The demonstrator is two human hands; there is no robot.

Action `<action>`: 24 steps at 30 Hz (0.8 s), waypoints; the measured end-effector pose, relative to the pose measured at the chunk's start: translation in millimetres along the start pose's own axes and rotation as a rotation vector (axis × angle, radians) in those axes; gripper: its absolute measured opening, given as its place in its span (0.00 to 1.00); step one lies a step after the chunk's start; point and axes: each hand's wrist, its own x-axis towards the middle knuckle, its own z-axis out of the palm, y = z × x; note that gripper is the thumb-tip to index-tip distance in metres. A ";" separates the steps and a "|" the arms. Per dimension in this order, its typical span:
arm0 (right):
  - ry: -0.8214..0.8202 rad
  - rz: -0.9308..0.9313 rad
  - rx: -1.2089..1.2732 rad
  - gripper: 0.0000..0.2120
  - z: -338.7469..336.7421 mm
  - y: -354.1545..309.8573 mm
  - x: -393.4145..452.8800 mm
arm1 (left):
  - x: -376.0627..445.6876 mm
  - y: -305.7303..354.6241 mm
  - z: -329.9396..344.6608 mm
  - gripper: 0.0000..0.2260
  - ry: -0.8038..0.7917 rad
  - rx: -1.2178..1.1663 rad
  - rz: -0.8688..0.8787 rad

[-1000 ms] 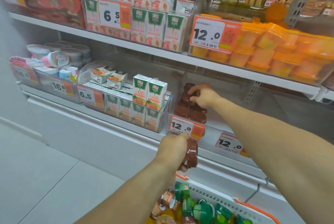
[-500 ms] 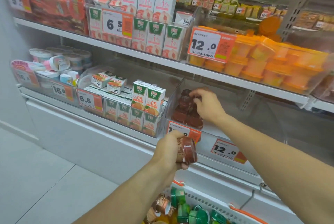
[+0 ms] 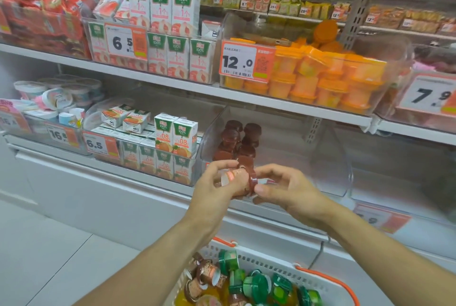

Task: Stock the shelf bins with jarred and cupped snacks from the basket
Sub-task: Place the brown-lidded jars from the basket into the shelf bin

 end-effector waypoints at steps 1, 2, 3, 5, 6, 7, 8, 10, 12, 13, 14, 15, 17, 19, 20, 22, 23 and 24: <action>-0.019 0.009 0.070 0.20 -2.7 -1.6 -1.4 | -1.0 -1.4 -2.0 0.17 -0.009 0.125 0.069; -0.030 0.023 0.151 0.19 -4.7 -3.5 -2.4 | -2.4 -1.2 -3.1 0.19 -0.015 0.255 0.140; -0.027 0.048 0.224 0.19 -5.8 -6.0 -3.3 | -3.0 -1.9 -3.2 0.21 -0.021 0.366 0.210; -0.019 0.113 0.258 0.20 -7.3 -9.5 -2.2 | -3.7 -3.9 -1.4 0.24 -0.033 0.496 0.323; -0.028 0.144 0.212 0.22 -8.1 -9.3 -1.3 | -3.8 -5.0 0.0 0.26 -0.037 0.528 0.365; -0.041 0.166 0.159 0.22 -8.6 -8.7 -0.9 | -4.0 -5.8 1.5 0.28 -0.045 0.552 0.401; -0.051 0.175 0.129 0.21 -8.6 -8.1 -1.2 | -3.8 -6.3 2.6 0.29 -0.053 0.570 0.426; -0.034 0.151 0.122 0.18 -9.7 -6.1 -1.9 | -3.3 -6.5 4.4 0.31 -0.056 0.594 0.447; 0.007 0.093 0.129 0.16 -11.1 -6.9 -1.6 | -2.6 -6.4 4.7 0.33 -0.051 0.619 0.437; 0.040 0.061 0.120 0.16 -11.8 -9.4 0.2 | -1.9 -6.9 4.2 0.33 -0.048 0.632 0.422; 0.091 0.028 0.088 0.15 -14.5 -12.7 5.0 | -1.0 -8.2 2.6 0.32 -0.053 0.646 0.390; 0.149 -0.013 0.022 0.14 -17.8 -17.6 11.4 | -0.1 -9.0 1.2 0.29 -0.071 0.664 0.339; 0.232 -0.080 -0.156 0.13 -26.8 -29.2 32.4 | 3.1 -13.8 -4.3 0.20 -0.152 0.729 0.207; 0.293 -0.092 -0.315 0.11 -36.0 -37.0 61.7 | 4.7 -20.1 -9.4 0.17 -0.241 0.799 0.066; 0.320 -0.080 -0.388 0.11 -40.1 -38.3 78.6 | 5.9 -23.4 -11.4 0.17 -0.271 0.838 0.016; 0.361 -0.038 -0.585 0.12 -43.5 -36.9 110.2 | 7.6 -28.1 -13.7 0.18 -0.311 0.892 -0.053; 0.369 -0.009 -0.692 0.13 -44.2 -34.1 124.1 | 8.3 -30.7 -14.5 0.19 -0.329 0.903 -0.078; 0.362 0.022 -0.779 0.14 -44.4 -30.0 135.8 | 9.5 -33.7 -15.7 0.19 -0.347 0.913 -0.096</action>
